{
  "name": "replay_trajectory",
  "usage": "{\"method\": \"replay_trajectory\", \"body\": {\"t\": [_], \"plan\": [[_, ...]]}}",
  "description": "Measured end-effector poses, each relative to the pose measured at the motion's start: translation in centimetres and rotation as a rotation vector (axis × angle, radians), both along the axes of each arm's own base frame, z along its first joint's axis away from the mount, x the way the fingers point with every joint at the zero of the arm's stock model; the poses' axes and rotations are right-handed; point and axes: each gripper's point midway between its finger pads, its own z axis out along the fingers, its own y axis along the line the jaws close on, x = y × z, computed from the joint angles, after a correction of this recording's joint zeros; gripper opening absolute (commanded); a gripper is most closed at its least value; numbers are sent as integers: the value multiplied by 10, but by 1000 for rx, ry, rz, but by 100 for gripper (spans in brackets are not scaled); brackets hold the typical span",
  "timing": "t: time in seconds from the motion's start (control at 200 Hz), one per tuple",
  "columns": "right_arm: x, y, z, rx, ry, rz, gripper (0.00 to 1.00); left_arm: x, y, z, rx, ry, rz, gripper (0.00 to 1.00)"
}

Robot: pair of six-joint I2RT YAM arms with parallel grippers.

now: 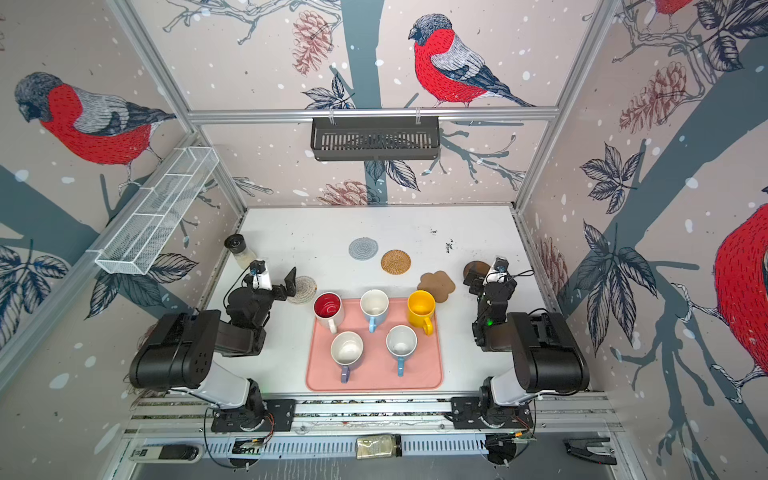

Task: Place cups on coasters
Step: Move the coaster to the top-left of the table.

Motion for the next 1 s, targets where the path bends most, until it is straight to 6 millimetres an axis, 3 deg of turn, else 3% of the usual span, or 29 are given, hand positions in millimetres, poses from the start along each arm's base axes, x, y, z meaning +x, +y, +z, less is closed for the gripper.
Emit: {"method": "replay_trajectory", "body": {"t": [0.996], "plan": [[3,-1,2,8,-5,23,100,7,6,-2,5,22,49,99]]}}
